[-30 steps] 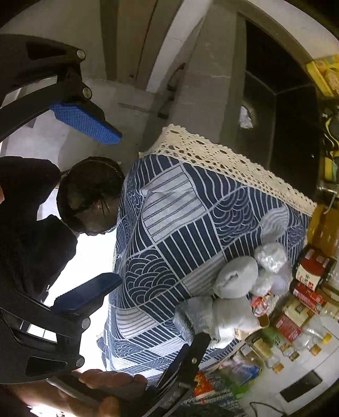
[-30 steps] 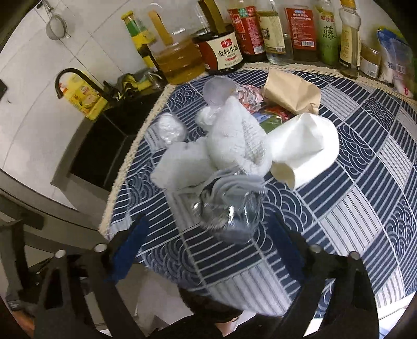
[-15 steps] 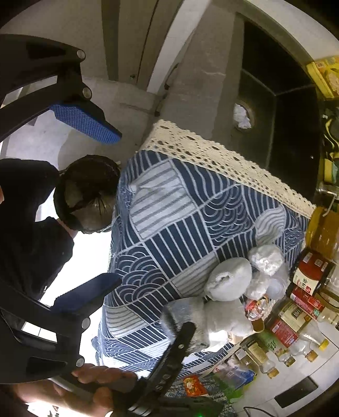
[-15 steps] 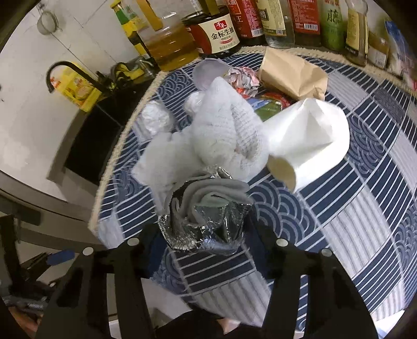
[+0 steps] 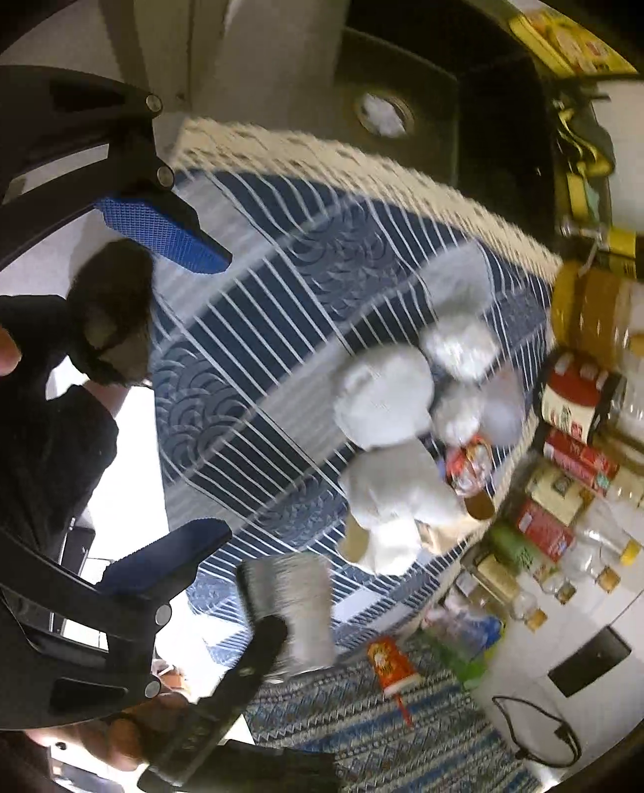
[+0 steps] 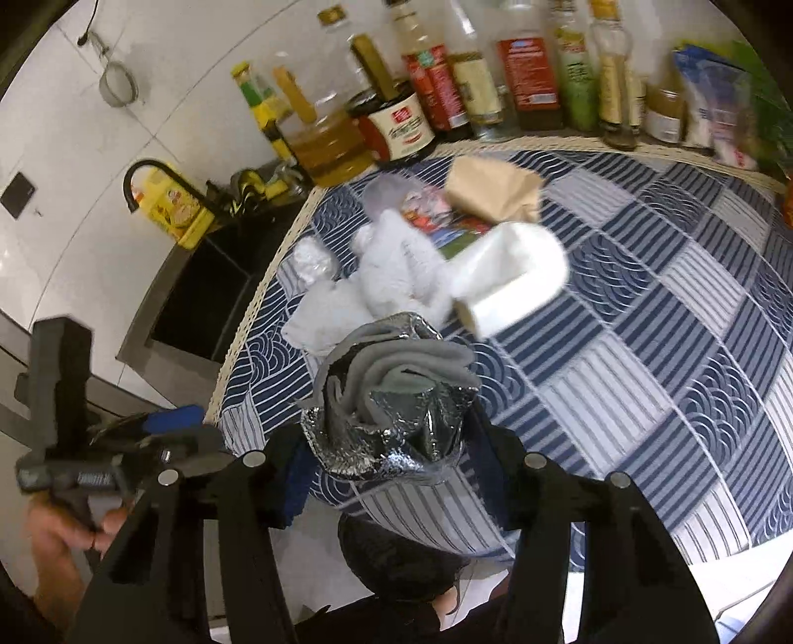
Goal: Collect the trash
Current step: 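Lift the foil with the right tool while the left tool grasps the white cloth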
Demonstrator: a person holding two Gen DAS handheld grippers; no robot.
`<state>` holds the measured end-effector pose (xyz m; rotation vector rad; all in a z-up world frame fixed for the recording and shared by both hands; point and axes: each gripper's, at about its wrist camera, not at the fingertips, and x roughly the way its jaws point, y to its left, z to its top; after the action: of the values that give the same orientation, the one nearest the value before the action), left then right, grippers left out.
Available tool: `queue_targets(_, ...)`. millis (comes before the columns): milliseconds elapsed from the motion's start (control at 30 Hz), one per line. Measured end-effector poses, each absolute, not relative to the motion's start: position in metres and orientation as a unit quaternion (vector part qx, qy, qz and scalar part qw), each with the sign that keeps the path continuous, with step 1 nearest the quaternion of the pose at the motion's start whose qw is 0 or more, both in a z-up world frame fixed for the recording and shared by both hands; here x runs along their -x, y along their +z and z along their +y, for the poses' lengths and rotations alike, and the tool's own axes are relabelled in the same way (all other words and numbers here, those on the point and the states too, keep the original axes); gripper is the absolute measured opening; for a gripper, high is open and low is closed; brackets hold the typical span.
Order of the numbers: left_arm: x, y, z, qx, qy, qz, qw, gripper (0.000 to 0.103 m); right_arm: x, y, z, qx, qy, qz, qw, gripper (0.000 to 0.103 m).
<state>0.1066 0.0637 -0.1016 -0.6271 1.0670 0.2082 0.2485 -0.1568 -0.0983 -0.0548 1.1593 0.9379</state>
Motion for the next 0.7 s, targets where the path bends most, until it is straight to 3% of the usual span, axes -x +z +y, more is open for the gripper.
queue_targets(633, -0.199, -0.138, 0.107, 0.284, 0.105, 0.504, 0.809, 0.095, -0.272, -0.114, -0.217, -0.002, 0.395, 0.537, 0.746, 0.055)
queue_targets(700, -0.204, -0.142, 0.109, 0.281, 0.102, 0.508, 0.808, 0.082, -0.275, -0.117, -0.218, -0.003, 0.397, 0.539, 0.743, 0.055)
